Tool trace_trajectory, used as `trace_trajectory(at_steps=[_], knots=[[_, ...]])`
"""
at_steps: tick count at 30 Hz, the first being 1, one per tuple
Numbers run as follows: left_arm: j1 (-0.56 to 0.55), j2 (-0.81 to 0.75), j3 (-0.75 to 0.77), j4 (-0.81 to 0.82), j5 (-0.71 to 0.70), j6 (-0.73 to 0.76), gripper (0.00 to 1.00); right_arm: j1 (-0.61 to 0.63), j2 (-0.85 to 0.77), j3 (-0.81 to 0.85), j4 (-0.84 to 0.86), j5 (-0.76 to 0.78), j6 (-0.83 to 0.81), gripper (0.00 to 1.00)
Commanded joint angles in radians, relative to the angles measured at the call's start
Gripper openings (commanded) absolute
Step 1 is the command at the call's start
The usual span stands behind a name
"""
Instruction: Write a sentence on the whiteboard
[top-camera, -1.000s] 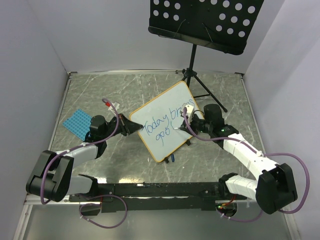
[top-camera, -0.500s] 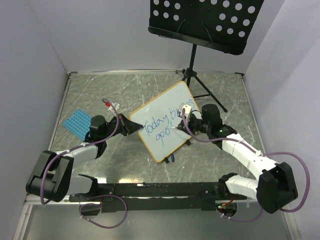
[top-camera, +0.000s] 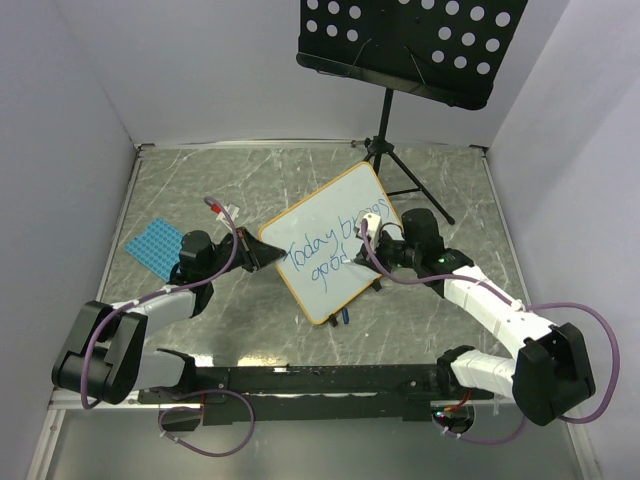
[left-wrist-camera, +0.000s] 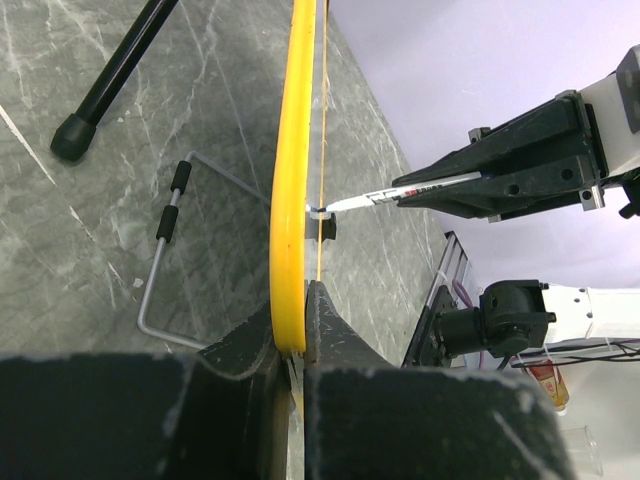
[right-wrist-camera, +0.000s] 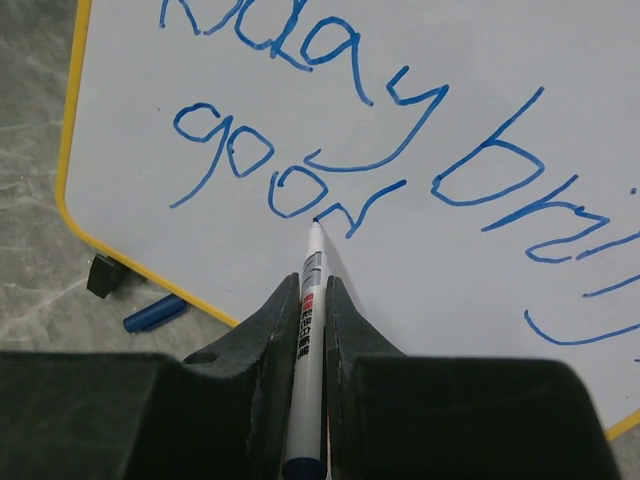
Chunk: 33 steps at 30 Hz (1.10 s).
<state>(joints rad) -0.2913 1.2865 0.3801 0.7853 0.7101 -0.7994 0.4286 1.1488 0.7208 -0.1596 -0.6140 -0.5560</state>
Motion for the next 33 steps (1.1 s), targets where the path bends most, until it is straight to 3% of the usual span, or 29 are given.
trace_trajectory(at_steps=[1,23,33], knots=[[-0.022,-0.007,-0.020,-0.049,0.080,0.118,0.01,-0.013,0.009,0.037,-0.046,-0.010,-0.027,0.00],[-0.020,-0.003,-0.018,-0.049,0.083,0.118,0.01,-0.050,-0.018,0.028,0.074,0.057,0.045,0.00],[-0.020,-0.003,-0.017,-0.052,0.083,0.118,0.01,-0.051,-0.012,0.031,0.034,0.050,0.021,0.00]])
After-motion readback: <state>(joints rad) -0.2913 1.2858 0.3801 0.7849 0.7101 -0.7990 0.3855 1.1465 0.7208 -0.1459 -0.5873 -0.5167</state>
